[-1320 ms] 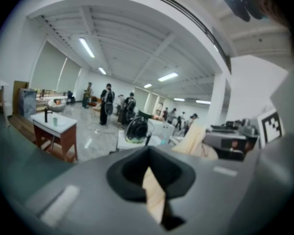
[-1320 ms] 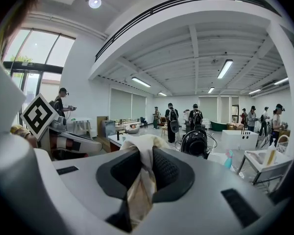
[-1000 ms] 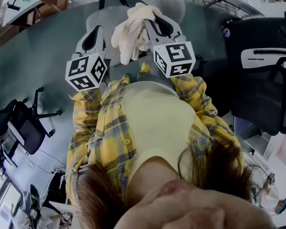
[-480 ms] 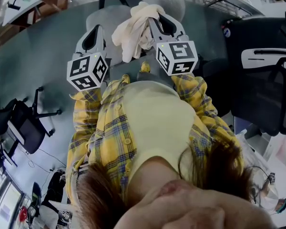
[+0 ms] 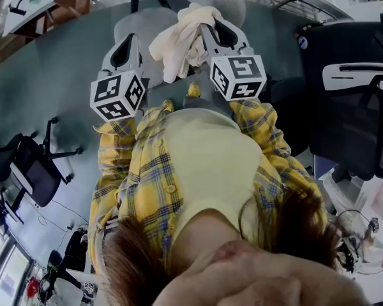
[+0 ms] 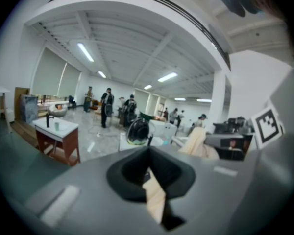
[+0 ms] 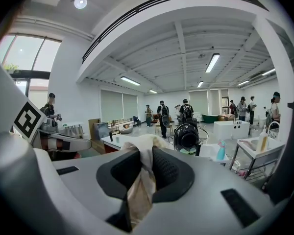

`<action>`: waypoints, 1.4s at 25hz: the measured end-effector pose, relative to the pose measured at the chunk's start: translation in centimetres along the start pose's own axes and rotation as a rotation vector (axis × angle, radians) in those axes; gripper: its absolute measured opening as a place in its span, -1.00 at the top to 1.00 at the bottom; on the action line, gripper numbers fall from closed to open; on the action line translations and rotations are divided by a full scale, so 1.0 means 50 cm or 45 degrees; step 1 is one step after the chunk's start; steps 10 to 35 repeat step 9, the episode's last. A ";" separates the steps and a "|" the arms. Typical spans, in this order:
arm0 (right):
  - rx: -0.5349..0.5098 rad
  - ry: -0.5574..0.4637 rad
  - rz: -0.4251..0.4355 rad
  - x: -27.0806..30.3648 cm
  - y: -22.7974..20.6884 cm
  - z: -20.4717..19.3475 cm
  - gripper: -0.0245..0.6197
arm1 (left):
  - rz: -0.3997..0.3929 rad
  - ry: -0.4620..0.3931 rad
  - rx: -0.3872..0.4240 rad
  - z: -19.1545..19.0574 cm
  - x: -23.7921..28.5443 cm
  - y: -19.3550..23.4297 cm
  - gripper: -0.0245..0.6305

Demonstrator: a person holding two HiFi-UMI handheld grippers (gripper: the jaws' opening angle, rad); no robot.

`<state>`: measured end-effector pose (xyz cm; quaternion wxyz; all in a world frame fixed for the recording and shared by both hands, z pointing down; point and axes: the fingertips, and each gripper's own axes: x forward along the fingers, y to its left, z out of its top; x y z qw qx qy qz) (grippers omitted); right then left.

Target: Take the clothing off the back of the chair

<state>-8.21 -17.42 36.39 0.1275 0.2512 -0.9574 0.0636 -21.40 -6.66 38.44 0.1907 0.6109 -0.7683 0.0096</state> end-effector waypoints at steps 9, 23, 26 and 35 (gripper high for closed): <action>0.002 -0.003 0.002 -0.002 0.000 -0.002 0.72 | -0.010 0.009 0.005 -0.007 0.001 -0.005 0.91; 0.002 -0.003 0.002 -0.002 0.000 -0.002 0.72 | -0.010 0.009 0.005 -0.007 0.001 -0.005 0.91; 0.002 -0.003 0.002 -0.002 0.000 -0.002 0.72 | -0.010 0.009 0.005 -0.007 0.001 -0.005 0.91; 0.002 -0.003 0.002 -0.002 0.000 -0.002 0.72 | -0.010 0.009 0.005 -0.007 0.001 -0.005 0.91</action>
